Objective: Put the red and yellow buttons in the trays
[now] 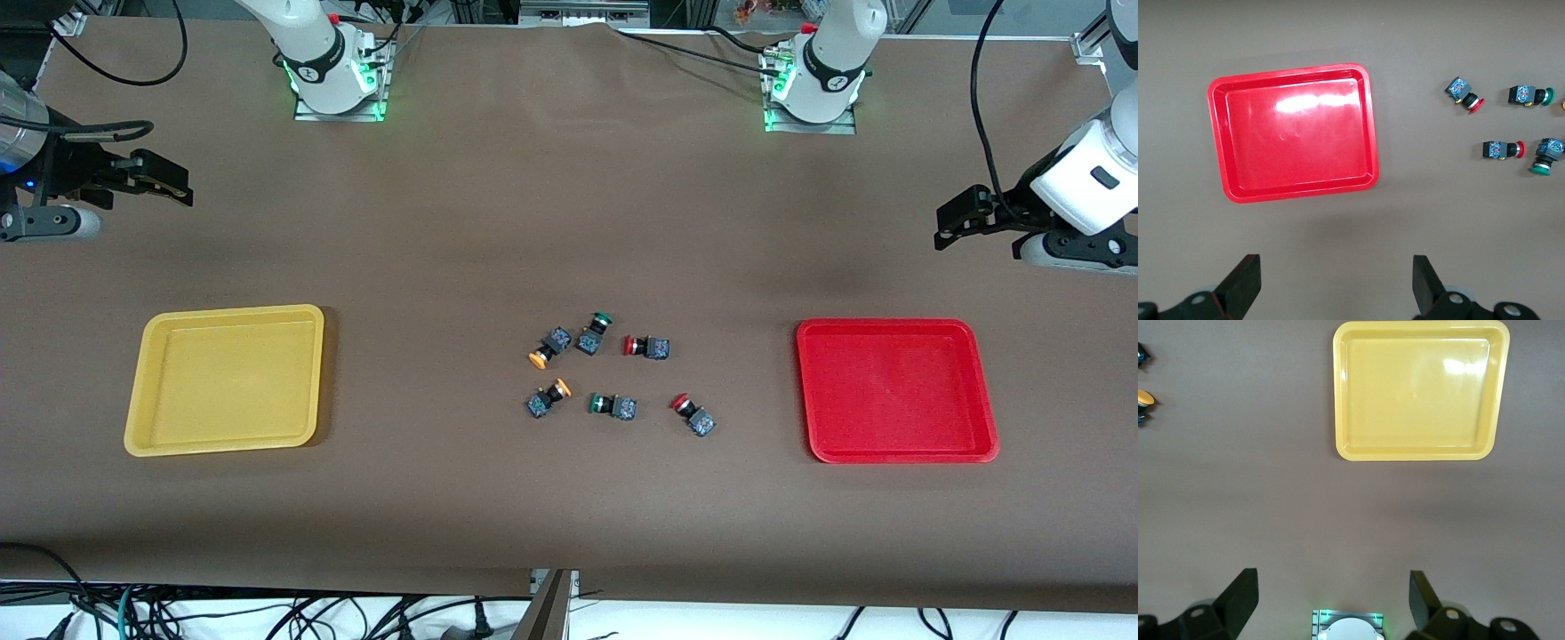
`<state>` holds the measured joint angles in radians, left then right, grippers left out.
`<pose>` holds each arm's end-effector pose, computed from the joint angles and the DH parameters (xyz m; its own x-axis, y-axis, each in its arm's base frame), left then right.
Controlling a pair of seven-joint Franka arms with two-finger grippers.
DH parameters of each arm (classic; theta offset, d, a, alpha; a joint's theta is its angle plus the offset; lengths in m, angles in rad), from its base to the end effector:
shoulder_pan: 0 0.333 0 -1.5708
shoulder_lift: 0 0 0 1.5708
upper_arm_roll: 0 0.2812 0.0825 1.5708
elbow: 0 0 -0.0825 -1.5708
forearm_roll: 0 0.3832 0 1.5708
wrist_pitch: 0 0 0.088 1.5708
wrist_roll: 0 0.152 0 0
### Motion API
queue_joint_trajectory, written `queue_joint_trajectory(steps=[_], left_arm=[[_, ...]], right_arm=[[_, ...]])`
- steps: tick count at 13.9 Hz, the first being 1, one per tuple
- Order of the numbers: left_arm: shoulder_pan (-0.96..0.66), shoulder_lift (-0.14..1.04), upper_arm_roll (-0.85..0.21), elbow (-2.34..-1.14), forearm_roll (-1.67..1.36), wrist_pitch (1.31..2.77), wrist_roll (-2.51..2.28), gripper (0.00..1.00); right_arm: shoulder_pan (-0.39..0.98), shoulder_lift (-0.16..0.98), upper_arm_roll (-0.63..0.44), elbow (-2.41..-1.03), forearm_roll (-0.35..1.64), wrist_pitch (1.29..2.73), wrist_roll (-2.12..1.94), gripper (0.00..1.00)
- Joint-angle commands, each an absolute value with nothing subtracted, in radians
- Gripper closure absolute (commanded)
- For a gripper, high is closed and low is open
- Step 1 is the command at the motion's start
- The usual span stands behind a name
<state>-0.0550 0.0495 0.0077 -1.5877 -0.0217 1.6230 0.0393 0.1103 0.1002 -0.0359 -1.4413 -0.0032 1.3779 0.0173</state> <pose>0.5692 -0.0302 0.5135 0.9963 -0.0854 -0.0134 -0.0851 -0.9961 0.0218 0.5513 0.0414 0.5340 0.9851 0.0551 -0.1627 0.0574 -0.9983 0.0096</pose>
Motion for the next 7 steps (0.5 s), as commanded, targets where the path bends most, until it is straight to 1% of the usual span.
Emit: queue_joint_trajectory(steps=[1, 7], left_arm=[[-0.049, 0.061, 0.003, -1.560, -0.037, 1.612, 0.052, 0.00], [-0.049, 0.061, 0.005, -1.562, -0.035, 1.635, 0.052, 0.00]], right_arm=[[0.100, 0.095, -0.025, -1.447, -0.015, 1.387, -0.002, 0.00], [0.100, 0.095, -0.025, -1.447, -0.015, 1.387, -0.002, 0.00]])
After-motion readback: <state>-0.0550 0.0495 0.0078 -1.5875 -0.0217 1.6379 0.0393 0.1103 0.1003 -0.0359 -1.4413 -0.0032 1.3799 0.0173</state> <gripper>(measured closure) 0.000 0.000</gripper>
